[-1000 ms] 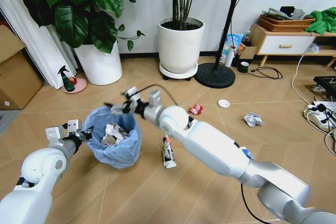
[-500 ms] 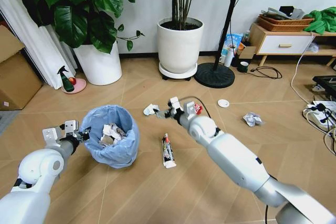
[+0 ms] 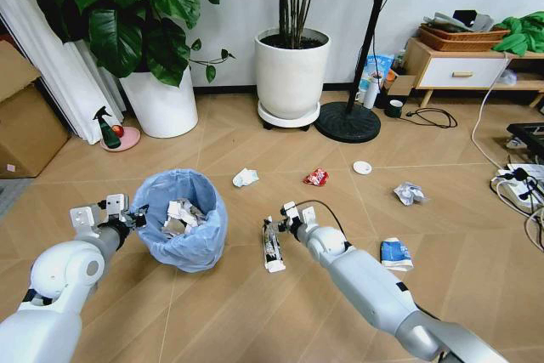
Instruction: Pick up the trash bin and place the garbage on the floor into it.
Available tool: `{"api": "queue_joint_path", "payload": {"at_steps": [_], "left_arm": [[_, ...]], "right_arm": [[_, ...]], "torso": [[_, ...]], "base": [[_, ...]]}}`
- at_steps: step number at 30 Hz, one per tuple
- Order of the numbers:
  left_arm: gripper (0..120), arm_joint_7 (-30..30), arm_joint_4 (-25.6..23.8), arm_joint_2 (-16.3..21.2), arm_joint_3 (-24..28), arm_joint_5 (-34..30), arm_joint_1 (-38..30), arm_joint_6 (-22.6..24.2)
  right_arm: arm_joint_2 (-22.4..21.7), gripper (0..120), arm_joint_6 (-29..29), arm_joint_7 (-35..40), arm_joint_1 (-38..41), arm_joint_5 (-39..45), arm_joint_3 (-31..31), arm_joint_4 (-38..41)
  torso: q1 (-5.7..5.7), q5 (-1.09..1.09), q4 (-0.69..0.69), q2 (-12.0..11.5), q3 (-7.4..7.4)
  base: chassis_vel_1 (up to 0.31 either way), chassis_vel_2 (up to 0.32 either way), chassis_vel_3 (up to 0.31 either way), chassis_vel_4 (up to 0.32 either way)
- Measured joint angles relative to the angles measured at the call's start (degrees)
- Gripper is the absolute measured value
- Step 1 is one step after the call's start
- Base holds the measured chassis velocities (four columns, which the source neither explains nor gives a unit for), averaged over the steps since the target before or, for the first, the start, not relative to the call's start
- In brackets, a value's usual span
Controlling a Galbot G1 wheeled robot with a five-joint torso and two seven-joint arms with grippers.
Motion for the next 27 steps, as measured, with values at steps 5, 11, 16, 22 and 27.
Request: {"api": "queue_joint_path", "payload": {"at_steps": [5,11,16,22,27], "left_arm": [[0,-0.10,-0.42,0.04,0.15,0.05,0.01,0.00],[0,-0.17,-0.68,0.12,0.12,0.08,0.33,-0.01],[0,-0.22,-0.80,0.06,0.17,0.16,0.42,-0.04],[0,-0.23,-0.89,0.12,0.40,0.16,0.30,-0.07],[0,-0.23,-0.97,0.21,0.47,0.13,0.23,-0.07]], "right_arm": [[2.55,100,1.56,-0.86,-0.15,-2.45,-0.04,-4.50],[5.17,100,2.42,-1.28,0.44,-5.01,0.53,-9.19],[7.52,100,3.20,-1.79,0.71,-7.42,1.46,-13.22],[9.21,94,3.64,-2.45,0.70,-9.94,2.94,-15.66],[10.27,78,4.48,-3.23,0.75,-11.86,3.90,-17.58]], "torso": [[0.00,0.00,0.00,0.00,0.00],[0.00,0.00,0.01,0.00,0.00],[0.00,0.00,0.00,0.00,0.00],[0.00,-0.01,0.00,0.00,0.00],[0.00,-0.01,0.00,0.00,0.00]], "base": [[0.000,0.000,0.000,0.000],[0.000,0.000,0.000,0.000],[0.000,0.000,0.000,0.000],[0.000,0.000,0.000,0.000],[0.000,0.000,0.000,0.000]]}}
